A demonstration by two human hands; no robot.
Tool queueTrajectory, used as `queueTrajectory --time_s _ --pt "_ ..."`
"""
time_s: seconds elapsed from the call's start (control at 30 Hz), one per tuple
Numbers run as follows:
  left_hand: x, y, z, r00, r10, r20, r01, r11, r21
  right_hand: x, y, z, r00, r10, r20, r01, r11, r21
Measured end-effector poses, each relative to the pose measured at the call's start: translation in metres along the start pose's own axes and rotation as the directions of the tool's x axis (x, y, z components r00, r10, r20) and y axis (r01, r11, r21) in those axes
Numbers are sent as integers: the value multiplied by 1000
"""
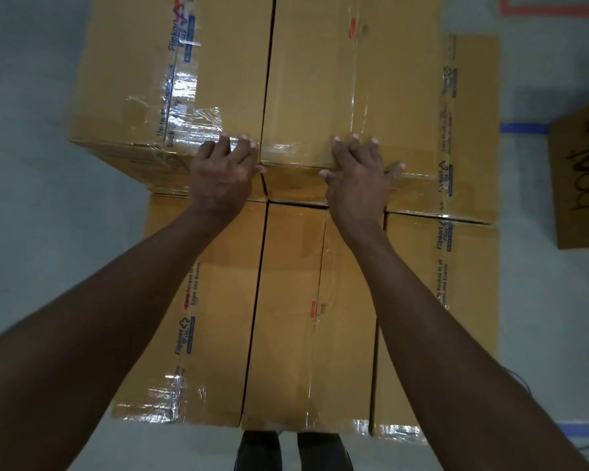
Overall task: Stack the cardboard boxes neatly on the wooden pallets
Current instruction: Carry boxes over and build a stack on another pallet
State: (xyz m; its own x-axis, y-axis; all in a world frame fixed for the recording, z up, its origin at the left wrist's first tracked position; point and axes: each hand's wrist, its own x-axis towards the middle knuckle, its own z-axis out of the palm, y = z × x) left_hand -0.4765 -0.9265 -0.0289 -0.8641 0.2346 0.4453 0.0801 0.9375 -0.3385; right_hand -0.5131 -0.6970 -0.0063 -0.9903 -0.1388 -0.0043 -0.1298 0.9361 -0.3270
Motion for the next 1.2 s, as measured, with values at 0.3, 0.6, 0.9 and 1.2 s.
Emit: queueTrajectory --time_s 0.3,0.6,0.9,1.2 --pt "4 8 -10 967 -125 222 184 945 -271 -7 52 -17 957 108 -269 28 889 458" --pt "-3 10 1 928 -190 322 316 858 -405 -32 119 -34 818 572 65 -404 489 773" --pt "7 8 -24 894 -89 439 224 938 -266 -27 109 -29 847 527 70 -432 605 669" --pt "24 5 -65 757 -63 650 319 904 -285 -47 94 -68 872 325 366 -432 862 265"
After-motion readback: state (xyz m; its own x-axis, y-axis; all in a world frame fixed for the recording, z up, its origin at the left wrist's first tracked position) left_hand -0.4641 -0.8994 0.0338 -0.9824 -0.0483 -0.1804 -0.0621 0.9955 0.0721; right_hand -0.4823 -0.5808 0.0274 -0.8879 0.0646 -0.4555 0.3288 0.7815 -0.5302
